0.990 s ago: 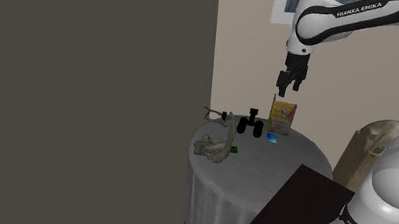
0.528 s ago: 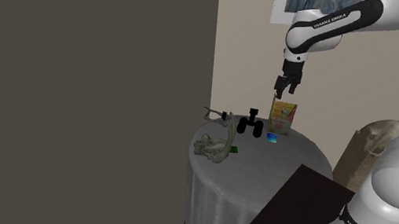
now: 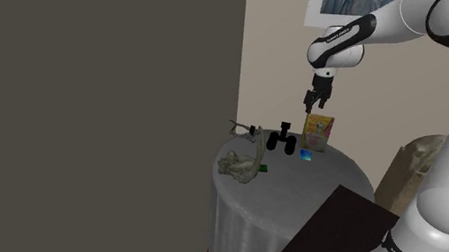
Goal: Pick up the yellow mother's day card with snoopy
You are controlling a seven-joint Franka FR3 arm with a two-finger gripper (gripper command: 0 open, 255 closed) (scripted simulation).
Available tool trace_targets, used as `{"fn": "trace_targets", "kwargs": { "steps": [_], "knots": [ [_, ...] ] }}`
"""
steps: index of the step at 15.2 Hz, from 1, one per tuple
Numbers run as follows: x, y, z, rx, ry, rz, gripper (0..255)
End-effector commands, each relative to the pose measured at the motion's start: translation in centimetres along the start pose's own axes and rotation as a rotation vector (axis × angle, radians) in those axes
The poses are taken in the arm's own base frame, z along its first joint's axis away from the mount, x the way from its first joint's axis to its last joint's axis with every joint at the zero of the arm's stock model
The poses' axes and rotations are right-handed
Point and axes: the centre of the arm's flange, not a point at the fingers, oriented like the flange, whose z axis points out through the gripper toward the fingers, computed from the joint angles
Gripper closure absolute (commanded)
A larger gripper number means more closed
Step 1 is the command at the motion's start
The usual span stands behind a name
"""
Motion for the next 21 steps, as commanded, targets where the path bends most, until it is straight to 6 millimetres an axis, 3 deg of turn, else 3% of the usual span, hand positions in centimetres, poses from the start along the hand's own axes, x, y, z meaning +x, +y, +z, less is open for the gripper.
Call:
{"fn": "trace_targets", "kwargs": {
  "steps": [1, 5, 14, 15, 21],
  "knots": [
    [1.4, 1.9, 1.5, 0.005, 0.002, -0.001, 0],
    [3.8, 5.0, 3.9, 0.014, 0.005, -0.001, 0],
    [3.8, 4.9, 7.9, 0.014, 0.005, -0.001, 0],
    [3.7, 4.9, 7.9, 0.014, 0.005, -0.001, 255],
    [3.7, 4.9, 7.9, 0.014, 0.005, -0.001, 255]
  ]
}}
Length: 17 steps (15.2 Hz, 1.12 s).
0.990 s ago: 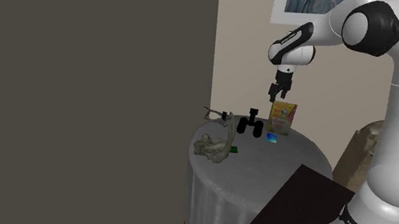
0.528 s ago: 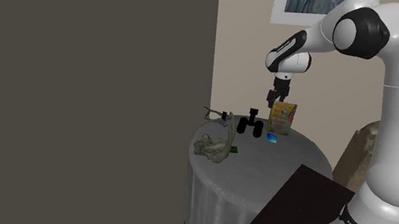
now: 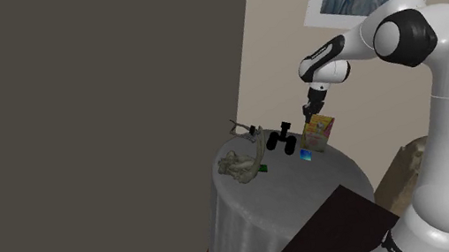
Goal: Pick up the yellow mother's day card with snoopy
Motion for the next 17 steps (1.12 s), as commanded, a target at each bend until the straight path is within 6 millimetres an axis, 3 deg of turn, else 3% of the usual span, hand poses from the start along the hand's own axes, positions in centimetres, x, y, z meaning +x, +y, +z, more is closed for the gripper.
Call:
{"fn": "trace_targets", "kwargs": {
  "steps": [1, 3, 17],
  "knots": [
    [0.0, 0.0, 0.0, 0.0, 0.0, 0.0, 255],
    [0.1, 0.0, 0.0, 0.0, 0.0, 0.0, 255],
    [0.3, 0.0, -7.4, 0.0, 0.0, 0.0, 255]
  ]
}}
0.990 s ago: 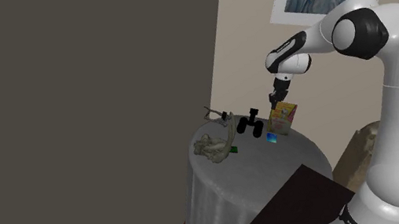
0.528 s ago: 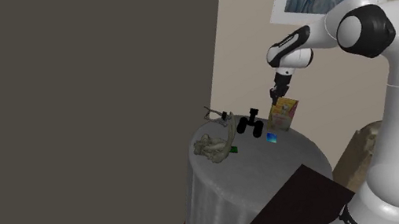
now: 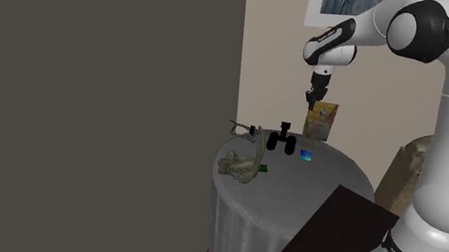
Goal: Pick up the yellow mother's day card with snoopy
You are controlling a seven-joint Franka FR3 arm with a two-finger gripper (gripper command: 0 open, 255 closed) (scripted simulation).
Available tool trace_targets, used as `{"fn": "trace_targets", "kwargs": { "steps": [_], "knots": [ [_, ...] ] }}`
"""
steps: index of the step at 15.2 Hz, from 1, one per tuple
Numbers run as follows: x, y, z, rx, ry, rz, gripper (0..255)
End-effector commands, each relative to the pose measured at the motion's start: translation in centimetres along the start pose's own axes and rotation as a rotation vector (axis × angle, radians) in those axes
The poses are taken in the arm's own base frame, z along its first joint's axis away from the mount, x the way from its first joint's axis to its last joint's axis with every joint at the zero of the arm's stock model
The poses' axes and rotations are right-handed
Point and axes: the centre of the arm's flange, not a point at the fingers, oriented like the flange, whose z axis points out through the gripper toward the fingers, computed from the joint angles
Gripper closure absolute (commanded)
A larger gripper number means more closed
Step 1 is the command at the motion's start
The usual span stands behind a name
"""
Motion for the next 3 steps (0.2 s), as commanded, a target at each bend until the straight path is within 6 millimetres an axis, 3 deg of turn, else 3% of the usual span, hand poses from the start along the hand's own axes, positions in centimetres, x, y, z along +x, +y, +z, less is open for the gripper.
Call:
{"fn": "trace_targets", "kwargs": {
  "steps": [1, 3],
  "knots": [
    [-0.07, -0.05, -1.05, 0.0, 0.0, 0.0, 255],
    [-0.07, -0.05, -1.13, 0.0, 0.0, 0.0, 255]
  ]
}}
